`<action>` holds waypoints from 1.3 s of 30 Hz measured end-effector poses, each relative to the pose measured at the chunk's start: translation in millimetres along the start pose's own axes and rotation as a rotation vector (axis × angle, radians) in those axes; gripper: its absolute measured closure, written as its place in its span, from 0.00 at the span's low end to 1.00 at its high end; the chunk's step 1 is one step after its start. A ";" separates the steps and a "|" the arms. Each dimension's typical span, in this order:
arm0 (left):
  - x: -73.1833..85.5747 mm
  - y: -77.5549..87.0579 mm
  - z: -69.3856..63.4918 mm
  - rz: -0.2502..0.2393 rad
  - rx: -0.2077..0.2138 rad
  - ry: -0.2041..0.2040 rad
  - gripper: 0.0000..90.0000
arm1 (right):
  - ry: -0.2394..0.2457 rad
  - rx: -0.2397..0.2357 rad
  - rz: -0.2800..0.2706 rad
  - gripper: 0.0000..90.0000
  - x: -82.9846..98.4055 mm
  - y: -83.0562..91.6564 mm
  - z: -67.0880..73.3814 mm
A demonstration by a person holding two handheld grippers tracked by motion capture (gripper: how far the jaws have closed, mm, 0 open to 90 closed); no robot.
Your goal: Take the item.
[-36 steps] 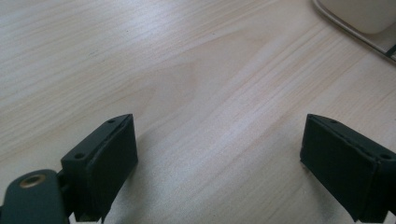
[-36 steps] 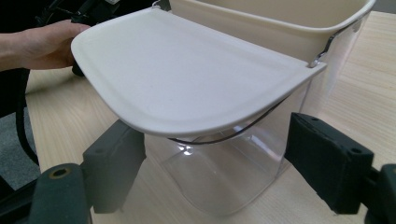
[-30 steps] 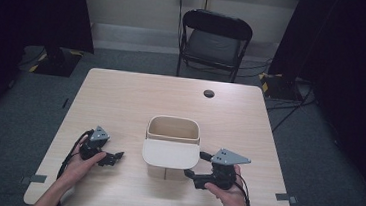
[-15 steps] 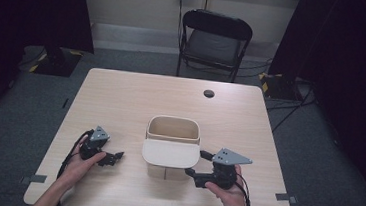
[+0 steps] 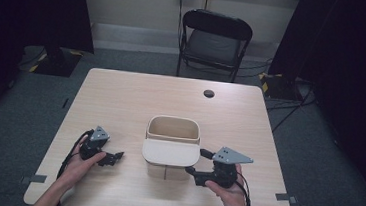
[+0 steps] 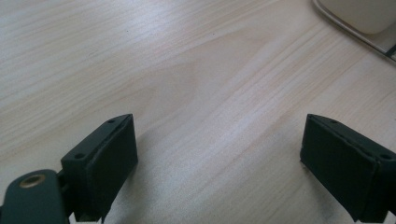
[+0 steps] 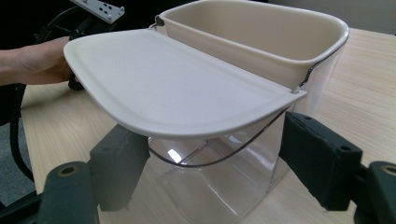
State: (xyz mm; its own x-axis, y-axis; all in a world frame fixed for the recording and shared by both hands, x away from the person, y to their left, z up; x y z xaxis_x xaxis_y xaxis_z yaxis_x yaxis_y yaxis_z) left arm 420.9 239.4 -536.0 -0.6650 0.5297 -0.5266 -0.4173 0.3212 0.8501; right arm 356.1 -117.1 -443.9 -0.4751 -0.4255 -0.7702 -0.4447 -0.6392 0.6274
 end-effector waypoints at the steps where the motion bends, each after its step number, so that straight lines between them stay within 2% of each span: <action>1: -0.1 0.0 0.2 0.000 -0.001 -0.003 0.11 | 0.000 0.001 -0.001 0.26 -0.4 0.3 -0.3; 21: -0.1 0.1 0.4 0.000 -0.003 -0.005 0.11 | -0.006 -0.006 -0.010 0.28 -5.3 4.5 -1.5; 30: -0.1 -0.2 -0.5 -0.003 0.003 0.007 0.11 | -0.011 -0.013 -0.008 0.29 -5.7 3.8 -2.5; 36: -0.1 0.1 0.4 0.000 -0.003 -0.005 0.11 | -0.004 -0.008 -0.002 0.29 -8.3 4.3 -3.3; 38: -0.1 -0.2 -0.4 -0.003 0.003 0.007 0.11 | -0.003 -0.010 0.003 0.29 -9.0 3.3 -3.5; 39: -0.1 0.1 0.5 0.000 -0.003 -0.006 0.11 | -0.001 -0.007 0.003 0.28 -9.4 3.0 -3.8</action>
State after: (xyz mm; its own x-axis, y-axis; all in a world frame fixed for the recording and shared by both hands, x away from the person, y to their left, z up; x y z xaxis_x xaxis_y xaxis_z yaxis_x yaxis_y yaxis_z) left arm 421.3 239.7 -535.8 -0.6613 0.5344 -0.5264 -0.4193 0.3185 0.8501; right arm 362.1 -117.5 -435.2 -0.4768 -0.4267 -0.7685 -0.4380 -0.6427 0.6286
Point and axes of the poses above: each handheld gripper's, and its own axes: y roughly backward along the jaws, x roughly out of its underside, z roughly to its left, the point moved 5 cm from there along -y, roughly forward along the jaws, and after that the axes turned 15 degrees about z, right-handed, at the moved point
